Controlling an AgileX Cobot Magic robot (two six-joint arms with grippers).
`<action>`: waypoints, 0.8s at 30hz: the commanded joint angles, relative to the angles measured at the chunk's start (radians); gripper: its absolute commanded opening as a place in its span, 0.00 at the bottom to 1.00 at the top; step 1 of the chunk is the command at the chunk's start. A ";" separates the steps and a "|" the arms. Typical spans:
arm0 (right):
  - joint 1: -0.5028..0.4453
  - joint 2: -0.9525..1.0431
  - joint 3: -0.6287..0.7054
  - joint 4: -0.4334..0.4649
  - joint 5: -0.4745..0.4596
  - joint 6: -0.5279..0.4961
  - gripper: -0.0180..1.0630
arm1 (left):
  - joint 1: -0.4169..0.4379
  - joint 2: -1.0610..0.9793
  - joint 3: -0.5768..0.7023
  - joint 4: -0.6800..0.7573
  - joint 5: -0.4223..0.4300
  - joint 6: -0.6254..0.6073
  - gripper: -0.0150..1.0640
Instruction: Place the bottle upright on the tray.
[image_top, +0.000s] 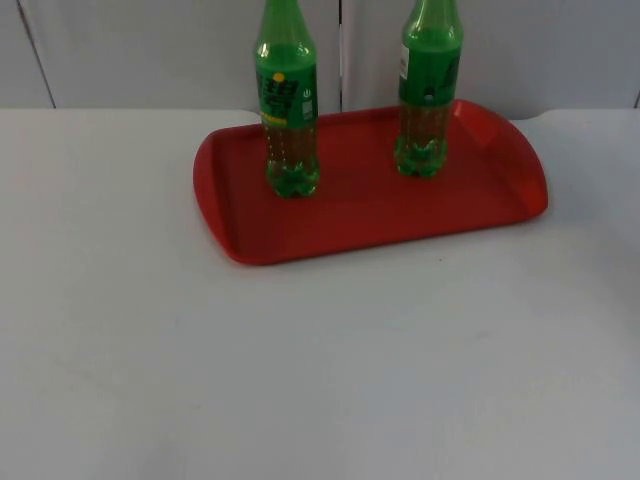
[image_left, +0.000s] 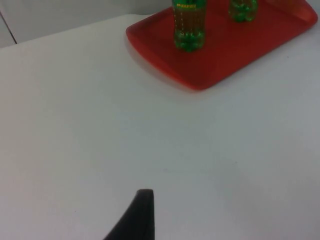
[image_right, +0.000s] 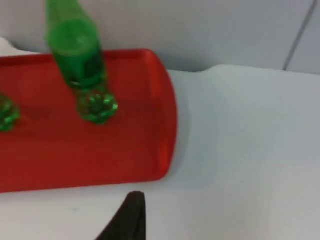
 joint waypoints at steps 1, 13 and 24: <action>0.006 -0.039 0.001 0.111 0.030 -0.126 0.99 | -0.002 -0.004 0.003 -0.001 -0.002 0.000 0.99; 0.006 -0.268 0.027 0.441 0.150 -0.539 0.99 | -0.002 -0.004 0.003 -0.001 -0.002 0.000 0.99; 0.006 -0.546 0.206 0.441 0.120 -0.524 0.99 | -0.002 -0.004 0.003 -0.001 -0.002 0.000 0.99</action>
